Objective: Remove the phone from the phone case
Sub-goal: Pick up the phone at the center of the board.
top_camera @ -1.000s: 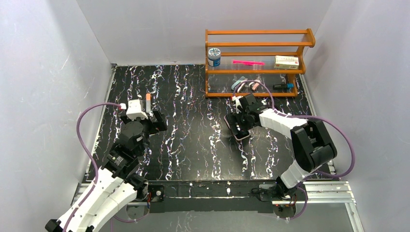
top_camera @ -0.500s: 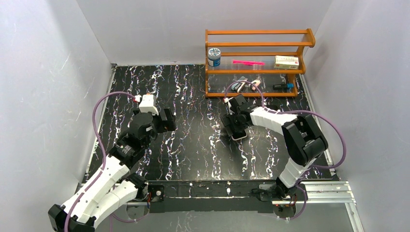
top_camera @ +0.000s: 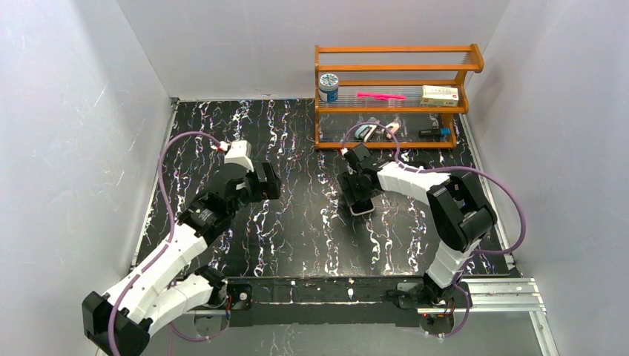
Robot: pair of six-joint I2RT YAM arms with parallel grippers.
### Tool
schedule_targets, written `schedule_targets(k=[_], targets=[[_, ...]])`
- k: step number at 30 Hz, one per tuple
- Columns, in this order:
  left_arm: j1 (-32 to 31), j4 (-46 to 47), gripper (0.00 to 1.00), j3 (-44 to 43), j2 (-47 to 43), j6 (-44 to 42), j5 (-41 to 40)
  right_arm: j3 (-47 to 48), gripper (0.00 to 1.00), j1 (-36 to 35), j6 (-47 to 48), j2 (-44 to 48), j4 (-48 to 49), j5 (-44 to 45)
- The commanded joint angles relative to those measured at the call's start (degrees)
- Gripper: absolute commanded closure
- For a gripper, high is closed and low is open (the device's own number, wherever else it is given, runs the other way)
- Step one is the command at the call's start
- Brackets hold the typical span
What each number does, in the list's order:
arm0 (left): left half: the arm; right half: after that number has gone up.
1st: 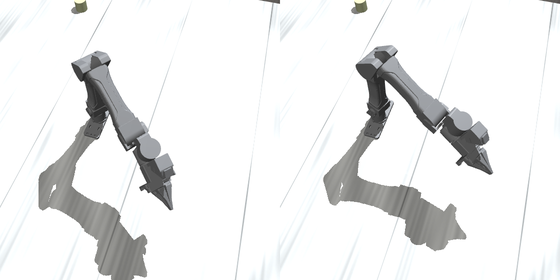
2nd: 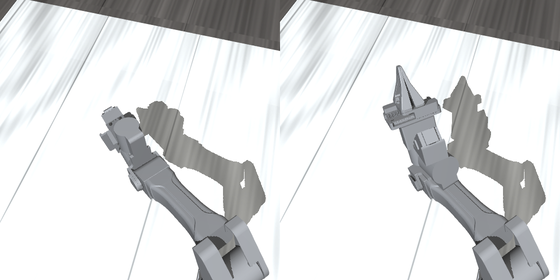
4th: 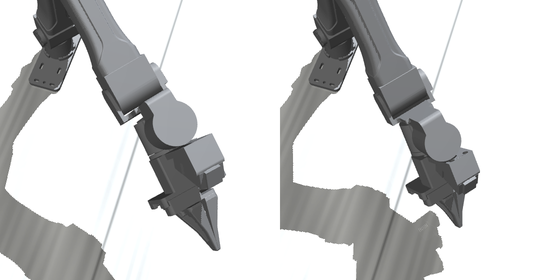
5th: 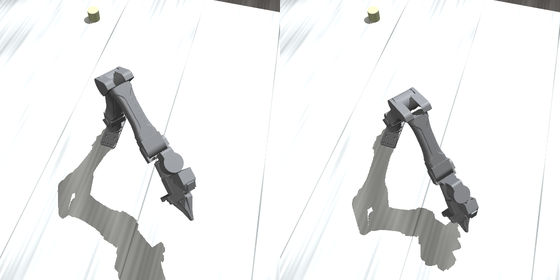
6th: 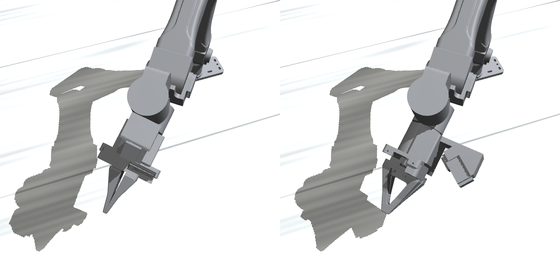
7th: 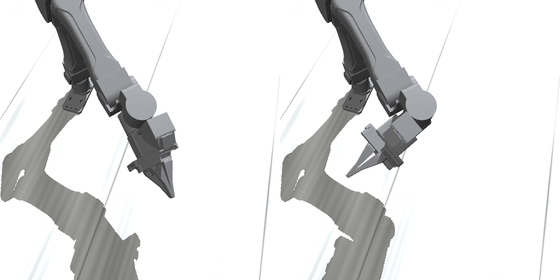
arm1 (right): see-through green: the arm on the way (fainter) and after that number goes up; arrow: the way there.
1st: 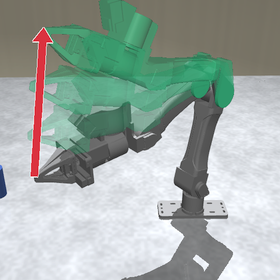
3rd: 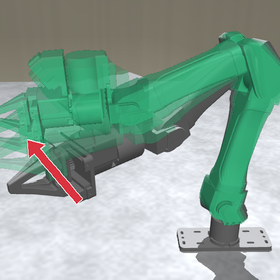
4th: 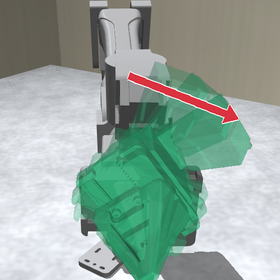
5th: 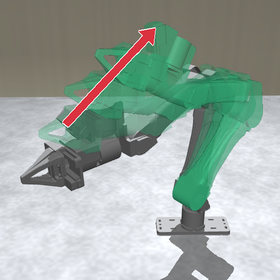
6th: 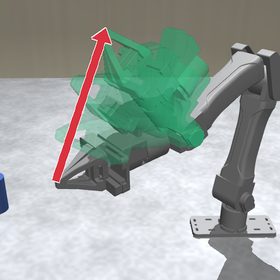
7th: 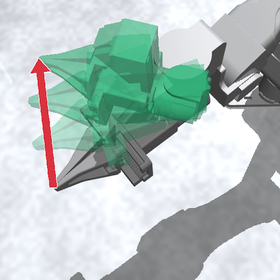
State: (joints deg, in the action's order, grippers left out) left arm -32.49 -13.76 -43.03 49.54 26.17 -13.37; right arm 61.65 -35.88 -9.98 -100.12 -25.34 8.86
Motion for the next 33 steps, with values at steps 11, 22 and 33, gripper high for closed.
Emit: schedule_targets(k=[11, 22, 33], targets=[[-0.12, 5.68, 0.02, -1.1, 8.55, 11.5, 9.54, -15.29, 0.99, -3.58, -14.84, 15.44, 29.79, -17.38], [-0.12, 8.64, 0.02, -0.57, 18.25, 20.87, 16.49, -21.38, 0.99, -3.62, -21.66, 16.79, 43.09, -21.86], [-0.2, 16.14, 0.04, 0.18, 26.54, 31.43, 20.28, -25.48, 0.99, -4.23, -28.62, 15.35, 52.37, -23.67]])
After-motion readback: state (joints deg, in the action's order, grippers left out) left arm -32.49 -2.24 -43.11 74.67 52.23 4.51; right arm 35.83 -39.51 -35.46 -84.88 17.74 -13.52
